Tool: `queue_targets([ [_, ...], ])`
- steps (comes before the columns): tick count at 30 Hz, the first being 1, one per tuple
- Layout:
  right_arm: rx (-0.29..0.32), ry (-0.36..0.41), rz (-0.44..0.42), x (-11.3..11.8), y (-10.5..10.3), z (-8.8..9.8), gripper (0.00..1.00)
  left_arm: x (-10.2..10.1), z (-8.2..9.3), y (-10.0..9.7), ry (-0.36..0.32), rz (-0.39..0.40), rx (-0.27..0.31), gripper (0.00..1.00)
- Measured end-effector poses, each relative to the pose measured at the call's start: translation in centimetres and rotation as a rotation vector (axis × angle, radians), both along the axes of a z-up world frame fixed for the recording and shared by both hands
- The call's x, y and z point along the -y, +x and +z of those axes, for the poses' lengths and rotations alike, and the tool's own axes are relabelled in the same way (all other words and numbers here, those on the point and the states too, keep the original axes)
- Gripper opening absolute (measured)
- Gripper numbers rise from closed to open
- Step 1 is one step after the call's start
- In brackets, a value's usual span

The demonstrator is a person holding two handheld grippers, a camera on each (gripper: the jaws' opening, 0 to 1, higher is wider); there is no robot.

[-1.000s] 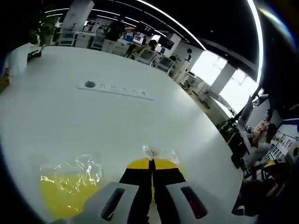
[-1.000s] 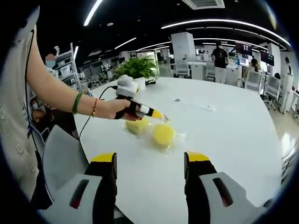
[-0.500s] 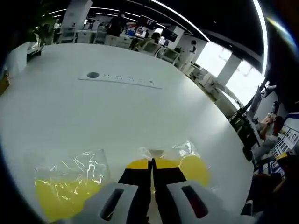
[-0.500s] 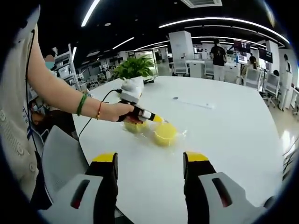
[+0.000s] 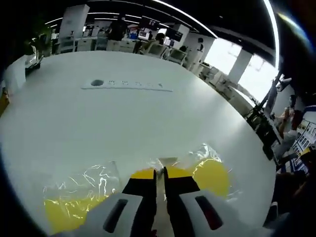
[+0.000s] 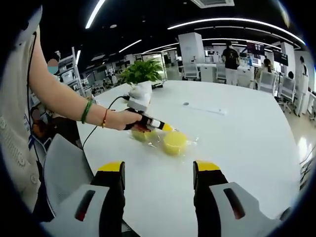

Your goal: Compare the silicone blocks by pressing each to a similar depth, holding the contact briefly, and releasing to observe deformation and rebound differences across the visible hardness samples.

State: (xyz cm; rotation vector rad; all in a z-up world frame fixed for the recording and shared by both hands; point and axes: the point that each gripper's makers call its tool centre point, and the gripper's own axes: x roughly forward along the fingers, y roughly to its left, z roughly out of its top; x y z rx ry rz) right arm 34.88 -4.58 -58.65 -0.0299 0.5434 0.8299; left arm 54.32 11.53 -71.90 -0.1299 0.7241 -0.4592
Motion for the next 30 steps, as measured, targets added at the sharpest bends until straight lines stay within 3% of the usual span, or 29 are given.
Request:
queue_targets([
  [5,-0.001,0.002,-0.020,0.0,0.0,-0.1,0.53,0.2,0.9,-0.8,0.051,-0.067,0.041,0.09],
  [10,0.000,-0.008,-0.037,-0.3,-0.6,-0.1,0.54,-0.3,3.2,-1.5,0.114,-0.124,0.132,0.11],
  [17,-0.011,-0.021,-0.066,-0.3,-1.2,-0.6,0.55,-1.0,6.0,-3.4,0.120,-0.159,0.191,0.16],
  [24,0.006,-0.020,-0.101,-1.0,-1.9,-0.6,0.58,-3.9,9.2,-6.6,0.124,-0.142,0.250,0.23],
  [30,0.020,-0.023,-0.130,-2.0,-2.6,-0.3,0.57,-8.3,10.8,-9.7,0.140,-0.062,0.269,0.25],
])
